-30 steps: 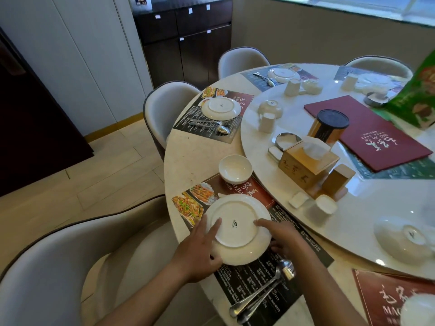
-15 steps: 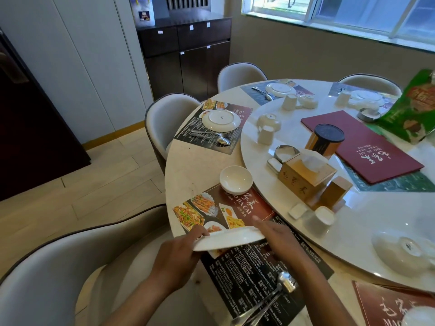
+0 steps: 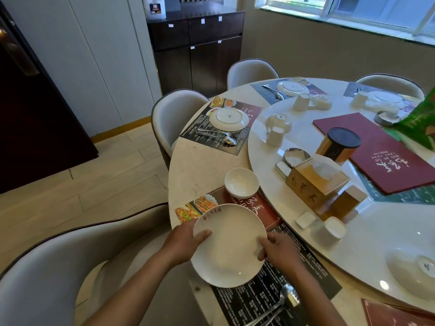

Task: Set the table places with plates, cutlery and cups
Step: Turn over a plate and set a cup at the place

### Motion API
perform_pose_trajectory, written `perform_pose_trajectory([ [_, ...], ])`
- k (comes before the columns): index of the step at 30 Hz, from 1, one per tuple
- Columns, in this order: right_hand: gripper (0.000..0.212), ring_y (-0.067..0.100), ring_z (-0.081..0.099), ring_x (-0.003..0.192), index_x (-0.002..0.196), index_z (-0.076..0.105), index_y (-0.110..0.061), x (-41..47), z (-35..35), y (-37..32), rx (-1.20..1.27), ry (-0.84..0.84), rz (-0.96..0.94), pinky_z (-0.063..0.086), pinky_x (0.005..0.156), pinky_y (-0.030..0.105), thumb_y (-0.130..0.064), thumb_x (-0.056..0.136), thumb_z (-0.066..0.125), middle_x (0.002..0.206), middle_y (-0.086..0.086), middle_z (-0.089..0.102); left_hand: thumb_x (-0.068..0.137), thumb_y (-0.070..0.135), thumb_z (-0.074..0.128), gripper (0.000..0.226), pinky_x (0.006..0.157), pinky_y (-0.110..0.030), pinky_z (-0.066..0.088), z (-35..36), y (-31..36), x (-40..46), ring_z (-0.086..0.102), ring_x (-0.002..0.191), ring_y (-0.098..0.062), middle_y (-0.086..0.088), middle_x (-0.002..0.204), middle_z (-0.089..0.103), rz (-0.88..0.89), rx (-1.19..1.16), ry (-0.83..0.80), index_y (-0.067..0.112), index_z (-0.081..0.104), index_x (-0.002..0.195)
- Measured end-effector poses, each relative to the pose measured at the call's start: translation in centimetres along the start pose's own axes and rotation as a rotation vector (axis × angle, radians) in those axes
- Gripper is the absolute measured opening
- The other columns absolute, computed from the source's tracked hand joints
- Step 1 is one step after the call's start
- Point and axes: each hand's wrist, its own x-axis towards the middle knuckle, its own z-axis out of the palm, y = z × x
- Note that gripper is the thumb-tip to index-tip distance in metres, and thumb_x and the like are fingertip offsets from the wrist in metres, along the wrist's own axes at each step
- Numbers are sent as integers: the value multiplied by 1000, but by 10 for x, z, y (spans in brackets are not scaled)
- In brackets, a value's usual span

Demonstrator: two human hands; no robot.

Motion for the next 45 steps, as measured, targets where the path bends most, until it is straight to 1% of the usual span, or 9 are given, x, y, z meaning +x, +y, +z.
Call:
perform_pose_trajectory([
  [5, 27, 5, 56, 47, 81, 73, -16, 15, 6, 11, -193, -11, 57, 41, 51, 21, -24, 100, 56, 60, -1, 68, 92, 52, 66, 43, 83, -32, 50, 11, -1, 17, 60, 103, -15, 9, 122, 68, -114, 37, 26, 34, 61, 131],
  [9, 31, 11, 52, 48, 73, 72, -6, 23, 6, 19, -298, -22, 83, 39, 52, 24, -27, 93, 61, 55, -5, 61, 90, 52, 68, 33, 74, -31, 44, 14, 8, 26, 57, 93, -16, 5, 117, 67, -172, 180, 48, 32, 60, 114],
  [18, 34, 10, 57, 58, 67, 67, -18, 13, 8, 22, -460, -50, 63, 42, 55, 25, -42, 91, 64, 64, -6, 63, 90, 40, 72, 44, 81, -34, 51, 17, 10, 12, 62, 107, -22, 1, 126, 64, -177, 201, 221, 30, 56, 130],
  [22, 21, 13, 62, 83, 109, 60, -31, 8, 14, 8, -434, 126, -1, 43, 65, 28, -44, 93, 62, 92, -9, 65, 96, 34, 62, 24, 74, -32, 54, 24, 0, -25, 61, 92, -18, 3, 106, 63, -297, 101, 322, 27, 54, 117],
  [26, 54, 18, 60, 96, 144, 42, -33, 3, 26, 4, -367, 104, -91, 52, 77, 34, -22, 93, 58, 113, -5, 66, 94, 22, 64, 29, 78, -39, 61, 37, -14, -47, 62, 91, -20, 2, 106, 60, -333, 3, 198, 27, 49, 118],
  [33, 69, 15, 64, 90, 141, 45, -28, -20, 29, 13, -542, 70, 28, 51, 70, 30, -45, 80, 72, 104, -6, 68, 92, 17, 61, 39, 88, -38, 56, 14, -15, -16, 62, 105, -26, -4, 122, 66, -346, -110, 322, 28, 59, 130],
  [37, 73, 16, 66, 85, 151, 27, -35, -21, 33, 16, -365, 119, 3, 57, 75, 37, -32, 87, 62, 94, -6, 69, 88, 8, 61, 35, 76, -46, 63, 14, -16, -18, 64, 94, -30, -2, 106, 59, -364, -107, 222, 31, 58, 114],
  [40, 63, 14, 65, 82, 144, 42, -35, -25, 37, 19, -293, 100, 1, 58, 75, 39, -20, 86, 61, 91, -6, 67, 89, 2, 54, 46, 76, -48, 63, 13, -20, -17, 64, 99, -32, -8, 114, 65, -320, -115, 198, 33, 61, 122],
  [45, 51, 17, 69, 77, 122, 50, -26, -35, 55, 31, -134, 107, 94, 60, 73, 44, -26, 78, 75, 93, 0, 69, 89, 4, 57, 46, 89, -41, 57, 6, -19, -8, 62, 103, -28, -6, 116, 67, -284, -120, 235, 24, 63, 130],
])
